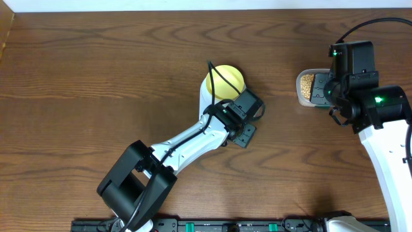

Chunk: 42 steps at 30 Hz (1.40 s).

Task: Scoop item into bowl and weigh 50g on scale
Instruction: 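Release the scoop from the left gripper and carry it right toward the soybean tub, then press the scale's tare button with the left gripper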

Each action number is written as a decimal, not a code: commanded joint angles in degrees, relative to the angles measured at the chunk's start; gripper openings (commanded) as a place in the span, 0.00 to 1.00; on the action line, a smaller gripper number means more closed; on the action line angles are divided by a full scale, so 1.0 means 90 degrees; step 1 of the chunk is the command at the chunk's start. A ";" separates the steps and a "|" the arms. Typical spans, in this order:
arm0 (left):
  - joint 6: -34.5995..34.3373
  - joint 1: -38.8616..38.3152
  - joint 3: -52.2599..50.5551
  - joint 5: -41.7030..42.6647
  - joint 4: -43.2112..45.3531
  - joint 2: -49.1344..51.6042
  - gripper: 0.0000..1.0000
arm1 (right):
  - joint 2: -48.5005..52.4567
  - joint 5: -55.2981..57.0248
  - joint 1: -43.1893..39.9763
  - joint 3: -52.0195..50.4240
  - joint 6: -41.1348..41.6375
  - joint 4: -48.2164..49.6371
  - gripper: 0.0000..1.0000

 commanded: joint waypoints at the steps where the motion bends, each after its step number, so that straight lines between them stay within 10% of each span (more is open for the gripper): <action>1: 0.0143 -0.0007 0.0109 -0.0515 0.0160 0.0090 0.60 | 0.0007 0.0097 -0.0036 0.0119 0.0017 -0.0015 0.01; 42: -0.0214 0.0177 0.0066 -0.0454 0.0267 0.0423 0.60 | 0.0005 0.0024 -0.0036 0.0119 0.0017 0.0002 0.01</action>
